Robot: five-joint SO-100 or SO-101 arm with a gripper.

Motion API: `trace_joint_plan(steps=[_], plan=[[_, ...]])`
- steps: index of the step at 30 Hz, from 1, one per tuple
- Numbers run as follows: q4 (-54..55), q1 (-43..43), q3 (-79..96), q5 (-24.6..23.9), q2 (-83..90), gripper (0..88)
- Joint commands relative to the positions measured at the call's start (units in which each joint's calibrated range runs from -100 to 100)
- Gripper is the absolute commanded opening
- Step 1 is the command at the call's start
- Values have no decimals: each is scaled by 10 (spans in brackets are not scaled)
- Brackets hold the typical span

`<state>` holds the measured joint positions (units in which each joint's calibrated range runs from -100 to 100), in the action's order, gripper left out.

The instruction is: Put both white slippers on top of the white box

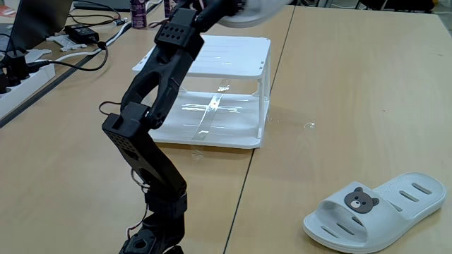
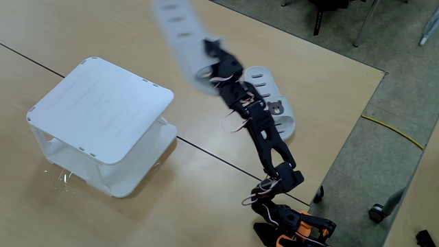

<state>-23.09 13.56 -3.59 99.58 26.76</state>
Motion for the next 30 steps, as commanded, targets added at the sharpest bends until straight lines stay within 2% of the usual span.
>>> trace_joint_plan(steps=[1,4,7,12,18,30], plan=[[1,-161,-13,4,31,8],[1,-261,-6,4,31,8],[1,-321,-1,4,31,8],[1,-317,10,4,26,8],[3,-317,-61,4,-92,8],[3,-301,-442,4,-450,8]])
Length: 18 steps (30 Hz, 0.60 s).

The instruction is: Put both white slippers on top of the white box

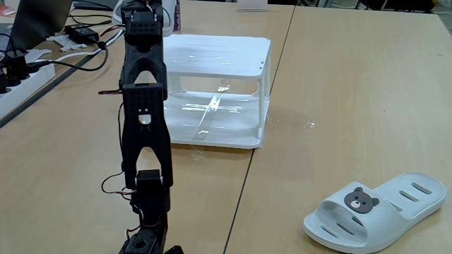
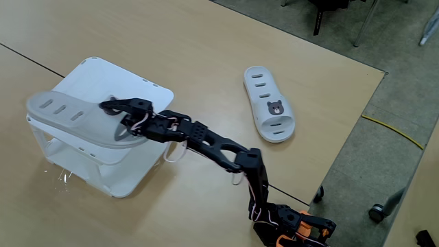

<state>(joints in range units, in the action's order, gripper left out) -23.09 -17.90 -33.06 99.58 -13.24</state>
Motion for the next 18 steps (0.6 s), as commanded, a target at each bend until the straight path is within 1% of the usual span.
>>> trace_joint_plan(steps=[1,8,18], plan=[[3,21,-179,4,-77,8],[3,47,-346,4,-229,8],[3,52,-374,4,-302,8]])
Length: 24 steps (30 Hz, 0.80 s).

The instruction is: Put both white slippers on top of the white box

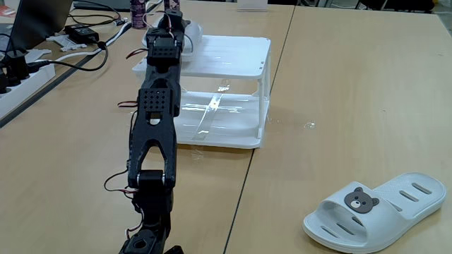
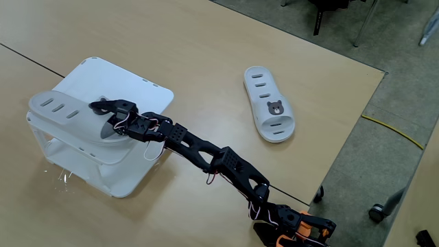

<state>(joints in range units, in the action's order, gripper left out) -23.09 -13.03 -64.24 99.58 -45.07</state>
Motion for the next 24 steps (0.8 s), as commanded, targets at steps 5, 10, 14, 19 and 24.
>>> trace_joint_plan(steps=[5,10,14,19,24], plan=[[3,4,-63,4,-1,8],[3,3,-62,4,-9,41],[3,2,-62,4,-8,242],[2,-1,-63,4,-2,270],[0,-5,-56,4,16,288]])
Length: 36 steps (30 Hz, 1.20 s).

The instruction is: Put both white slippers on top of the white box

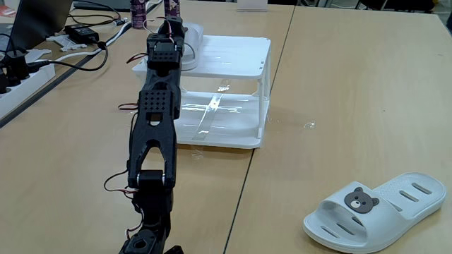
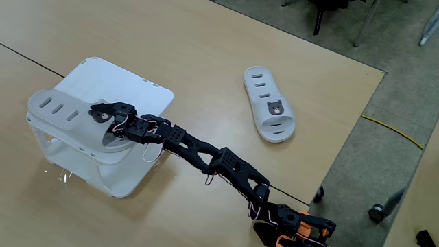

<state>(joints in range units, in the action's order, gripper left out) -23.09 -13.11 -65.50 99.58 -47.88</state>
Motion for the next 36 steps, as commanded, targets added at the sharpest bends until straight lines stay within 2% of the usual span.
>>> trace_joint_plan(steps=[1,8,13,19,30,33,34,36], plan=[[-6,-4,-38,4,54,291],[-7,-3,86,4,162,294],[-119,-3,185,4,271,294],[-175,-5,277,4,384,294],[-174,-5,646,4,737,294],[-169,-2,673,4,780,284],[-168,2,666,4,782,265],[-168,3,660,4,785,143]])
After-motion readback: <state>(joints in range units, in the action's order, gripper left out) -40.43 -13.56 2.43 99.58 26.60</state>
